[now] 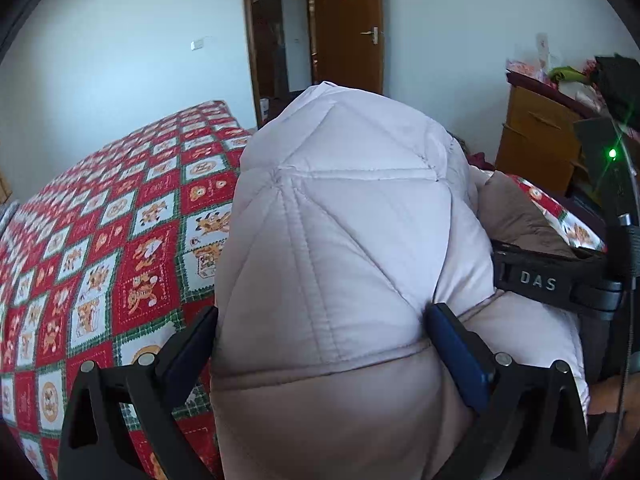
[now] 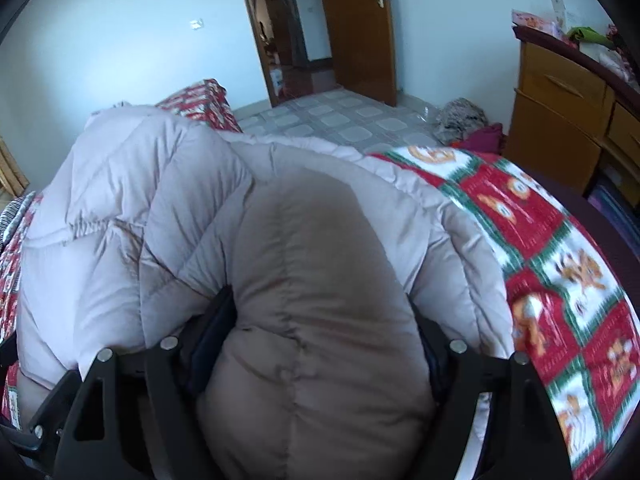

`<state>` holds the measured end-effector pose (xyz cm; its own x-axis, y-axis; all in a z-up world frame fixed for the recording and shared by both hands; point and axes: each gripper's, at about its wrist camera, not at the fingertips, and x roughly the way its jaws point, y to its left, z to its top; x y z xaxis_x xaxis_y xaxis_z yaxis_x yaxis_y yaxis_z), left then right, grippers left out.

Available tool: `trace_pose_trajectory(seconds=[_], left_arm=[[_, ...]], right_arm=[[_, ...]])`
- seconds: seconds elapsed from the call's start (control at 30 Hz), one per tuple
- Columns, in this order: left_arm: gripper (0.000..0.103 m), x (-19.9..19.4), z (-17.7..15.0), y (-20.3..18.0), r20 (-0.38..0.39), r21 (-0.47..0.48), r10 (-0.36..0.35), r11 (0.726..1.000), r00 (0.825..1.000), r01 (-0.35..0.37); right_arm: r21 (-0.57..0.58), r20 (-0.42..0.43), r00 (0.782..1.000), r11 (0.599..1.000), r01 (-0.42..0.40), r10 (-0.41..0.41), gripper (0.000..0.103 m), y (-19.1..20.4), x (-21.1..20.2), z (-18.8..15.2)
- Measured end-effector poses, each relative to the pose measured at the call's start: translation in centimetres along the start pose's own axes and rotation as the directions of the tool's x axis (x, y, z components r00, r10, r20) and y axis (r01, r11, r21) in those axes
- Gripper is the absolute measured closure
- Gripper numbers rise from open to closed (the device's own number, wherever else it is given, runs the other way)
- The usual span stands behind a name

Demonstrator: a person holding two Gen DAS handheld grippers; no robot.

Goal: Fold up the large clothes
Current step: 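Hold the jacket bundle raised between both grippers, then lower the jacket bundle onto the quilt with both grippers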

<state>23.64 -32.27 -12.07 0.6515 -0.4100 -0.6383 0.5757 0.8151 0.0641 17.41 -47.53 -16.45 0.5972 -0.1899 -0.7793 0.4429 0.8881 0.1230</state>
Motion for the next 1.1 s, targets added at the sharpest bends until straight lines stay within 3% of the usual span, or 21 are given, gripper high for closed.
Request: trace_pose_trajectory(seconds=[0.13, 0.27, 0.5, 0.63, 0.67, 0.8, 0.97, 1.1], left_arm=[[0.001, -0.2, -0.2, -0.3, 0.015, 0.034, -0.012, 0.999, 1.0, 0.011], [0.001, -0.3, -0.4, -0.5, 0.027, 0.049, -0.018, 0.999, 0.999, 0.017], [0.001, -0.2, -0.4, -0.6, 0.019, 0.06, -0.014, 0.998, 1.0, 0.012], [0.001, -0.8, 0.4, 0.3, -0.04, 0.047, -0.081, 0.995, 0.996, 0.083], [0.001, -1.4, 0.9, 0.7, -0.03, 0.044, -0.099, 0.994, 0.995, 0.1], [0.001, -3.0, 3.7, 2.4, 0.071, 0.04, -0.057, 0.998, 0.996, 0.054], [0.001, 0.7, 9.1, 3.0, 0.03, -0.02, -0.067, 0.998, 0.997, 0.068], [0.001, 5.1, 10.4, 1.2, -0.053, 0.025, -0.076, 0.997, 0.996, 0.077]], right_arm=[[0.039, 0.002, 0.998, 0.997, 0.067, -0.067, 0.023, -0.3, -1.6, -1.2], [0.103, 0.066, 0.994, 0.991, 0.084, -0.091, 0.023, -0.7, -2.5, -2.6], [0.075, 0.041, 0.992, 0.991, 0.114, -0.118, 0.022, 0.0, -2.6, -2.4], [0.076, 0.038, 0.994, 0.992, 0.097, -0.1, 0.022, -0.3, -2.5, -2.4], [0.084, 0.042, 0.995, 0.993, 0.085, -0.088, 0.022, -0.5, -2.6, -2.5], [0.101, 0.056, 0.996, 0.993, 0.064, -0.07, 0.021, -0.7, -2.9, -2.6], [0.117, 0.071, 0.996, 0.992, 0.042, -0.051, 0.021, -1.0, -3.0, -2.8], [0.127, 0.078, 0.996, 0.991, 0.027, -0.037, 0.021, -1.3, -3.1, -2.8]])
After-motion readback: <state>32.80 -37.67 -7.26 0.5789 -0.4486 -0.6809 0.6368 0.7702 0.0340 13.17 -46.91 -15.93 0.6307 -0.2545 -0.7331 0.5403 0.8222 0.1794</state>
